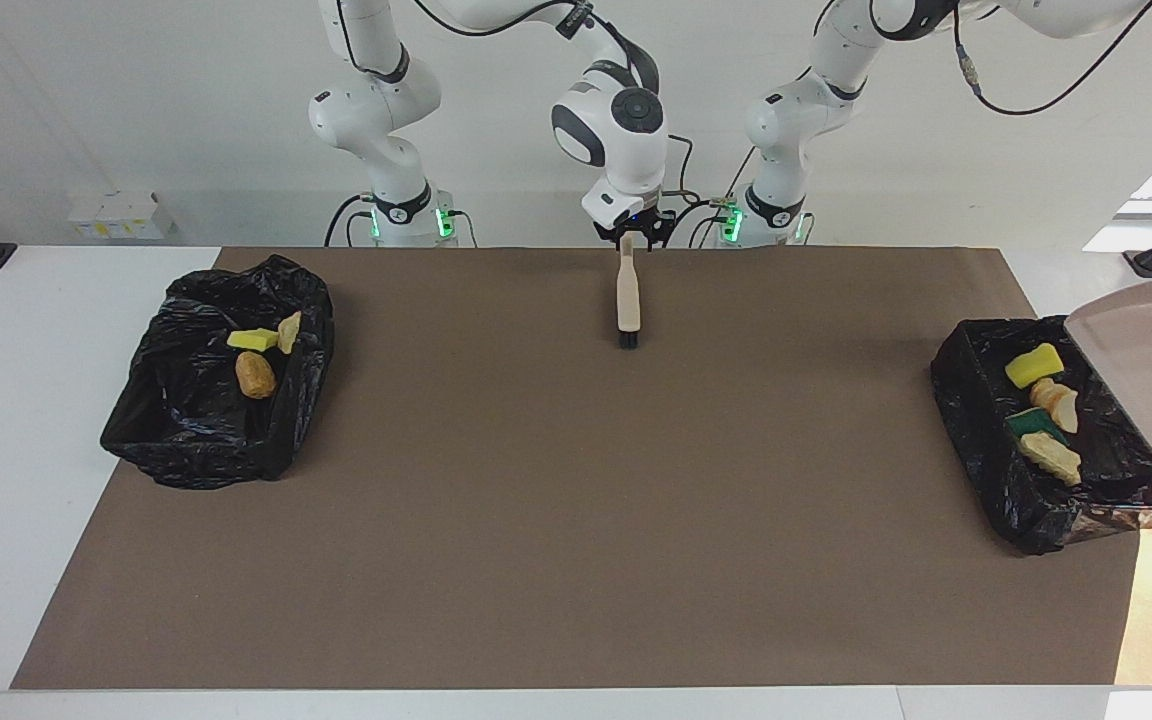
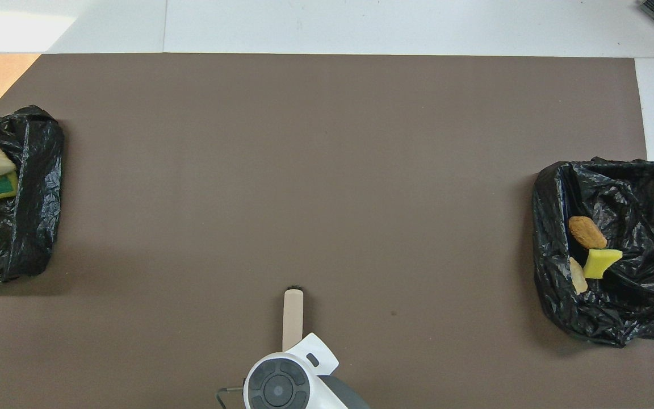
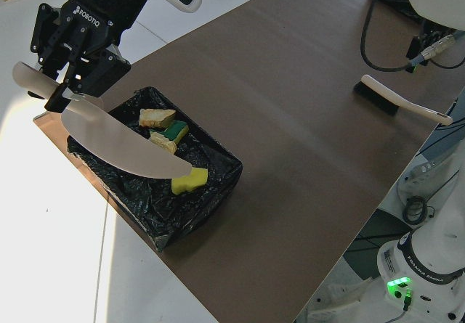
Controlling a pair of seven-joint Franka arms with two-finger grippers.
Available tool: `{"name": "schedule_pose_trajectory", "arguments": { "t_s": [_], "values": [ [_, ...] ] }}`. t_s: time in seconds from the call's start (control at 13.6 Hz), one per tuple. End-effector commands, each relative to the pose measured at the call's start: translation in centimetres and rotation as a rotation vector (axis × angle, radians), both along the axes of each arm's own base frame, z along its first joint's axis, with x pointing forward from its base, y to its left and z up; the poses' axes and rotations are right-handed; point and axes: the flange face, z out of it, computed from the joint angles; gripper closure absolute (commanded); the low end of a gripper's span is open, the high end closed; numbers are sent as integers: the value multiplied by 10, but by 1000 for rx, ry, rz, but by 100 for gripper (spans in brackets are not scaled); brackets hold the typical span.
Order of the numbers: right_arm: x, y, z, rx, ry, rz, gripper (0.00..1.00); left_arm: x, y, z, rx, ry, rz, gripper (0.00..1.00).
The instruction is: Sweep and dump trash in bin
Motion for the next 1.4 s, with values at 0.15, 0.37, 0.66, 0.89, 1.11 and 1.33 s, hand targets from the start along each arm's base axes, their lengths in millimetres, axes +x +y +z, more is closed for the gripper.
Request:
{"name": "schedule_pose_trajectory", "arguments": {
  "t_s": [0.15,0.37,0.66,0.89,1.11,1.33],
  "values": [
    [31,-80,60,-38,-114,-36,0,-13,-18,-9,-55,-46,59,100],
    [76,-149,101,-24,-139,31,0,-15,-34,-13,-97,-69,150,100],
    [124,-214,139,-53,-187,68,0,-19,-77,-25,-223,-137,355,100],
    [157,-225,161,-133,-172,98,0,-22,-119,-40,-354,-182,522,100],
    [183,-246,182,-110,-177,98,0,-32,-180,-68,-512,-264,677,100],
    [185,-258,191,-107,-190,96,0,-33,-251,-104,-569,-383,814,100]
  ]
}}
